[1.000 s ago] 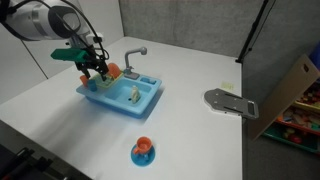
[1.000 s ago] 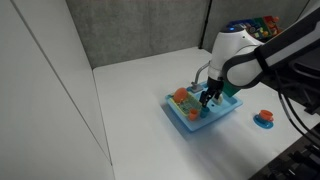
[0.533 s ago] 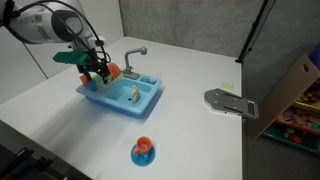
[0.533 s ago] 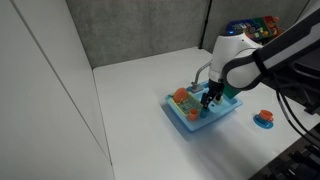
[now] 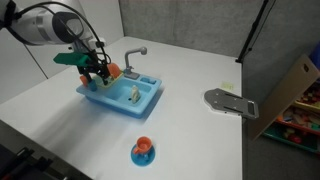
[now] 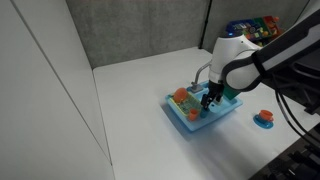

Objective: Place the blue cup on the table

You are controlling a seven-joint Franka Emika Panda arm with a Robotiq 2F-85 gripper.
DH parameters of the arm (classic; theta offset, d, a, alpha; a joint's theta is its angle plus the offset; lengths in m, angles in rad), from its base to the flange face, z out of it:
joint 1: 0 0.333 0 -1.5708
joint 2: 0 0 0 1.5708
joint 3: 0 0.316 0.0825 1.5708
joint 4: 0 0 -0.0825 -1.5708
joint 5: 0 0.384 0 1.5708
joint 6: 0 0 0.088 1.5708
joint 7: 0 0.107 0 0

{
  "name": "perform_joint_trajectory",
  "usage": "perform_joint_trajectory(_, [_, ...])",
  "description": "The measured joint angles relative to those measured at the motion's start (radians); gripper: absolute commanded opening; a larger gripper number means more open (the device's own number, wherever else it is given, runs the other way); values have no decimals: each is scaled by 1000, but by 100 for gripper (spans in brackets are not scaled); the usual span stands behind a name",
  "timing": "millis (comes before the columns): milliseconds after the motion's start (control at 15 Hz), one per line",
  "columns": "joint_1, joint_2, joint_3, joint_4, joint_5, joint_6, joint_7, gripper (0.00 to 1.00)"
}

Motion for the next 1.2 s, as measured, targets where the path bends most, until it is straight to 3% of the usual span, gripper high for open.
perform_joint_trajectory(200, [0, 3, 0, 1, 0, 0, 0, 100])
perform_joint_trajectory(400, [1, 8, -1, 3, 0, 0, 0, 76])
perform_joint_trajectory(467, [1, 10, -1, 4, 0, 0, 0, 74])
perform_joint_trajectory(600, [3, 16, -2, 7, 0, 0, 0, 53])
perform_joint_trajectory(933, [5, 30, -3, 16, 0, 0, 0, 26])
perform_joint_trajectory(1133, [6, 35, -3, 22, 0, 0, 0, 22])
perform_joint_trajectory(1200, [7, 37, -3, 25, 0, 0, 0, 14])
